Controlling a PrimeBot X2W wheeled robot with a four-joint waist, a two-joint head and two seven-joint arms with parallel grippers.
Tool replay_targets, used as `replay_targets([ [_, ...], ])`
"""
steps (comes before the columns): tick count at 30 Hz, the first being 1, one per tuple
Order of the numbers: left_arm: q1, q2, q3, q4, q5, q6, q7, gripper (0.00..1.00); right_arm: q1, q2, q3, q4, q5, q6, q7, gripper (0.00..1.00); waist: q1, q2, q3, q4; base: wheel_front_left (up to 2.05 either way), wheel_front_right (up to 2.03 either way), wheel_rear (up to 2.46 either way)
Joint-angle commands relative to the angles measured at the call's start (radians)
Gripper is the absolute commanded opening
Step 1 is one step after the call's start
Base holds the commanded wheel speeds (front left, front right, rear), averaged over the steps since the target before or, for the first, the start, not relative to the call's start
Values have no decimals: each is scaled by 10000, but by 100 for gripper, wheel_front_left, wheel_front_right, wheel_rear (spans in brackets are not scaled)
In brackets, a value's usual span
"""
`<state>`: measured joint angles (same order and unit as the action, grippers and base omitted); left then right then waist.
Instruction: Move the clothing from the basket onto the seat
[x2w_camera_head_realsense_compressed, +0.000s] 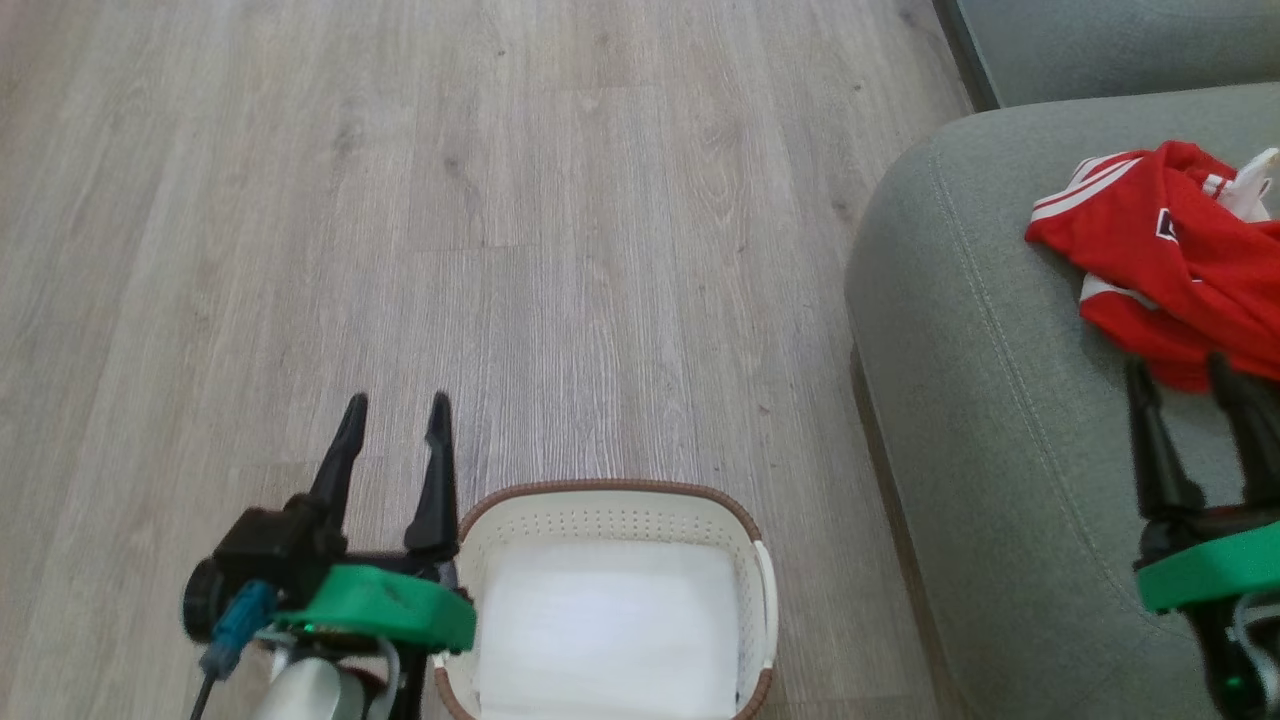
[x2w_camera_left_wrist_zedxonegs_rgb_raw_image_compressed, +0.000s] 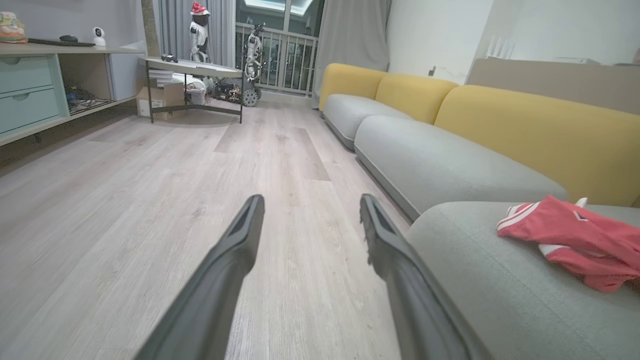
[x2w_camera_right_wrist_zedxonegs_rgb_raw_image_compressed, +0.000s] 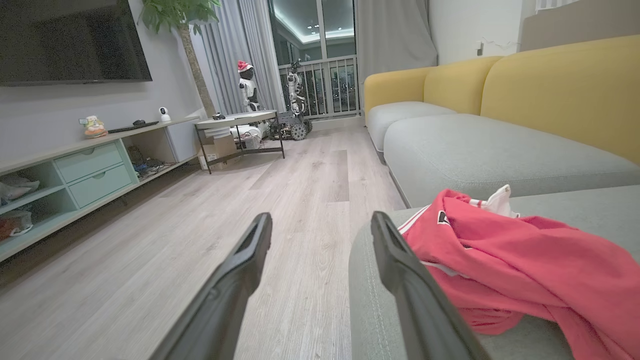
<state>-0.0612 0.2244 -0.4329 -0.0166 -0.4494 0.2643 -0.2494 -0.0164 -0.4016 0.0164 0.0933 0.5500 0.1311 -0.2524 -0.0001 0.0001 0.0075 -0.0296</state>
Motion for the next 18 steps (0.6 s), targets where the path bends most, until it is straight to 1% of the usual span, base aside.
replay_targets([
  [1,-171,-36,708,-64,297,-230,-124,100,-46,-33,94,-430,-232,-4,-93,100,1,-1,3,-5,0,0,0],
  [4,85,-311,1124,374,601,-637,-124,100,-9,234,331,-441,-484,-4,-93,100,1,-1,4,-40,0,0,0],
  [5,85,-311,1124,374,601,-637,-124,100,-9,234,331,-441,-484,-4,-93,100,1,-1,4,-40,0,0,0],
  [6,139,-406,1250,503,709,-780,-124,100,-13,312,379,-429,-559,-4,-93,100,1,-1,2,-46,0,0,0],
  [7,215,-608,1516,719,920,-1068,-124,100,-17,448,506,-355,-643,-4,-93,100,1,-1,-10,-57,0,0,0],
  [8,258,-700,1634,854,1020,-1201,-124,100,-38,483,613,-332,-697,-4,-93,100,1,-1,-23,-65,0,0,0],
  [9,258,-700,1634,854,1020,-1201,-124,100,-38,483,613,-332,-697,-4,-93,100,1,-1,-23,-65,0,0,0],
  [14,374,-1133,2164,1128,1461,-1752,-124,100,-92,639,828,-322,-889,-4,-93,100,1,-1,-74,-53,0,0,0],
  [15,398,-1266,2335,1188,1600,-1942,-124,100,-112,647,854,-307,-917,-4,-93,100,1,-1,-85,-30,0,0,0],
  [18,422,-1420,2550,1243,1803,-2167,-124,100,-136,645,873,-291,-920,-4,-93,100,1,-1,-90,4,0,0,0],
])
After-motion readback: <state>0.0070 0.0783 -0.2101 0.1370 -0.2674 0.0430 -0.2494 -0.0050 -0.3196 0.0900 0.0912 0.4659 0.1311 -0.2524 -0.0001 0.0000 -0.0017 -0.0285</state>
